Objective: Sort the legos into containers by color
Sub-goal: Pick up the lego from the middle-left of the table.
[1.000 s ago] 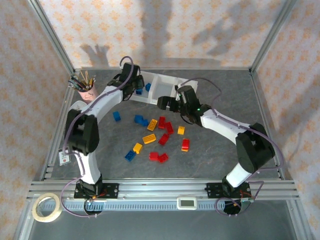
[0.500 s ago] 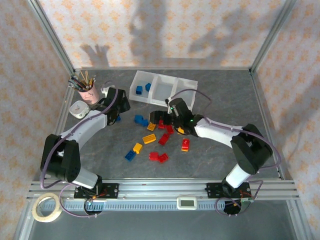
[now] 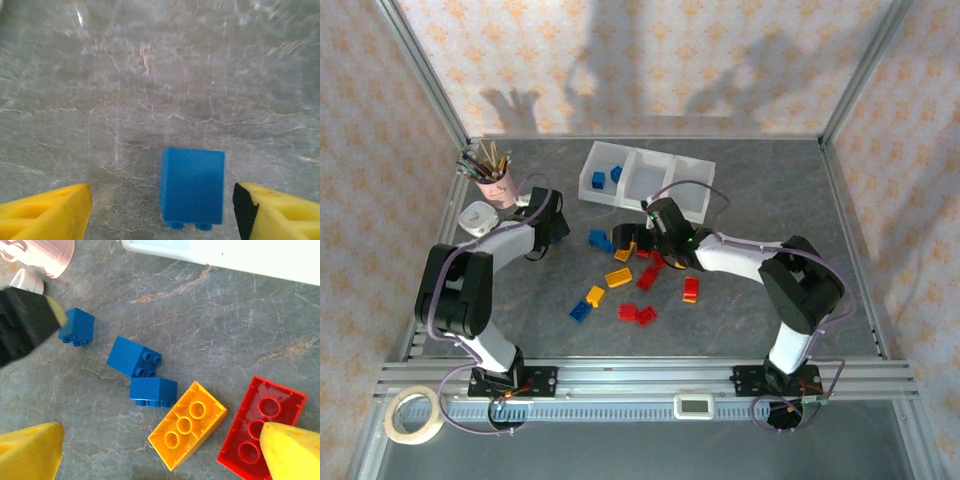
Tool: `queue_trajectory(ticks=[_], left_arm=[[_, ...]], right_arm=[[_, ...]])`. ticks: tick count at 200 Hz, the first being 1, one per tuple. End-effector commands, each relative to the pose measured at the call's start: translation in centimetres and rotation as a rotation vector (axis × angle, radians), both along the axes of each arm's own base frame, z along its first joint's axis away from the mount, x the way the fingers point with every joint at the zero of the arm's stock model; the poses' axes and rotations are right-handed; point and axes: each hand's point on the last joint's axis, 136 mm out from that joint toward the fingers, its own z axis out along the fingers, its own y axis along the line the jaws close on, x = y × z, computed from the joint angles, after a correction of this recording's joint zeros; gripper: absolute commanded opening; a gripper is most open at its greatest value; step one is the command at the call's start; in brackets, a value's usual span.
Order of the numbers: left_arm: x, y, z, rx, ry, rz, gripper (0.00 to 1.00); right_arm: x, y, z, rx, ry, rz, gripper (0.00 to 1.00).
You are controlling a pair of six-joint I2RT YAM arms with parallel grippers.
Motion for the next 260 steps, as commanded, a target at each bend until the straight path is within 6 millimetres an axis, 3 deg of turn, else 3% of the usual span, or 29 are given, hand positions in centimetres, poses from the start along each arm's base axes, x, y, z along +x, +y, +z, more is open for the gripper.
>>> queue_trajectory(ticks=[1,61,150,188,229,260], left_arm=[[1.7,-0.8,-0.1,-0.042,-0.027,-0.014,0.72],[2.2,-1.2,-2.1,-0.042,0.010,-0.040,0.54],[2.3,-1.4,-0.9,-0.040,-0.013,-0.067,0.22],[2.4,-2.3,1.7,-0.043,-0.057,-0.098,0.14],[3.6,-4.5,6.8,-0.045,-0.159,-0.156,0.14],[5.8,-6.9,10.7,-0.048,-0.243,-0.205,0.14]], right_arm=[[0.9,0.5,1.0,-0.002,-0.038,-0.010,1.00],[1.2,0.8,0.7,-0.018,-0.036,0.000,1.00],[1.2,0.9,1.9,-0.011,-0.056,0.011,1.00],[1.1,0.8,2.9,-0.009,-0.070,0.015,1.00],[1.8,0.0,4.6,-0.032,-0.111,-0.016,1.00],[3.4,-1.4,5.5,-0.035,-0.122,-0.077,1.00]])
